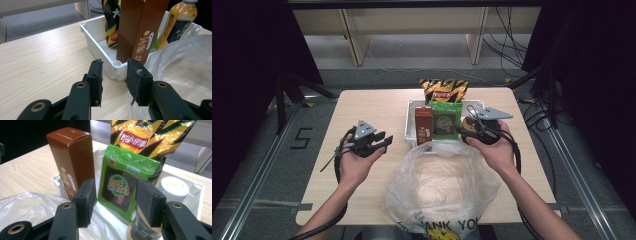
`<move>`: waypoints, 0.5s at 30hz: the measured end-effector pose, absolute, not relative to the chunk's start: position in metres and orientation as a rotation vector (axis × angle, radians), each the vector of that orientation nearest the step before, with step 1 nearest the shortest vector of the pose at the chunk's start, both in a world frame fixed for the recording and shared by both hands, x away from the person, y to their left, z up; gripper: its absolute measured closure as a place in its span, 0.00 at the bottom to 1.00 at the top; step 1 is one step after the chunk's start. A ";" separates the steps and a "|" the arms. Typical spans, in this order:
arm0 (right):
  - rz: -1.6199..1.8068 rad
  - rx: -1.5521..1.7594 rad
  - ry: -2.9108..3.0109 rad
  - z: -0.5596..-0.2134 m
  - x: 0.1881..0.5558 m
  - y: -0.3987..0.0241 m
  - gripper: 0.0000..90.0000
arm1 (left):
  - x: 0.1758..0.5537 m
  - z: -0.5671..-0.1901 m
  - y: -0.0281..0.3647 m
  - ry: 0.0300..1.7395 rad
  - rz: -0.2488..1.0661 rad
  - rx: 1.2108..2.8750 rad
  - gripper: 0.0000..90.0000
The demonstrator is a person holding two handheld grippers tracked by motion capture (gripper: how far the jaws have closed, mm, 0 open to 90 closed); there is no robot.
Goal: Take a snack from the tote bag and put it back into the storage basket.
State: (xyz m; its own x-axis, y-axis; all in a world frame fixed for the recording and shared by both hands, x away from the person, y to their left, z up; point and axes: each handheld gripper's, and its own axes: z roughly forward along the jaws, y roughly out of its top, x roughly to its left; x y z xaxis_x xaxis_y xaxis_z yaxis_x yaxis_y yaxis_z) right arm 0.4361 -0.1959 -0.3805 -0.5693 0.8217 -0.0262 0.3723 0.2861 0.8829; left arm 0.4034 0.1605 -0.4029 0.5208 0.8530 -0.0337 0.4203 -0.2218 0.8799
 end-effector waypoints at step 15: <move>1.239 1.094 2.063 -0.383 0.421 -0.211 0.56 | 0.388 -0.410 0.169 1.059 0.579 1.838 0.70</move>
State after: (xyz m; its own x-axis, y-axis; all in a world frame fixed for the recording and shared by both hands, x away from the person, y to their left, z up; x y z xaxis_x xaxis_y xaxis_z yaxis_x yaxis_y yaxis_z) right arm 0.4213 -0.2106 -0.3833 -0.5567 0.8306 -0.0081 0.3831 0.2654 0.8848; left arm 0.3881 0.1686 -0.4096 0.5218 0.8521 -0.0400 0.4258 -0.2195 0.8778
